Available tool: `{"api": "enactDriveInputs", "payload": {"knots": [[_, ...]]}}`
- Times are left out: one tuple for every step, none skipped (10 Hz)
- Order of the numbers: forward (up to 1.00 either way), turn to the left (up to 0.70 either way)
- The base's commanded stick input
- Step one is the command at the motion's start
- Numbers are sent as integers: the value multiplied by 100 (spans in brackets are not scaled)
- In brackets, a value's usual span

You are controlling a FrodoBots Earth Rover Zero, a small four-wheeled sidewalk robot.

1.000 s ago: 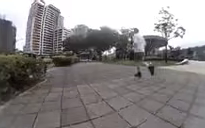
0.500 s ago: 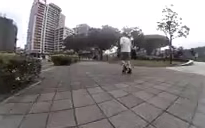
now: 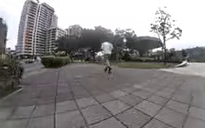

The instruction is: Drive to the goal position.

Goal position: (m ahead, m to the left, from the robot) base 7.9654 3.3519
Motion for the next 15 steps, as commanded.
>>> {"api": "enactDriveInputs", "payload": {"knots": [[85, 0], [85, 0], [85, 0], [85, 0], [85, 0], [85, 0], [85, 0], [85, 0], [85, 0], [85, 0], [85, 0], [85, 0], [85, 0], [85, 0], [85, 0]]}}
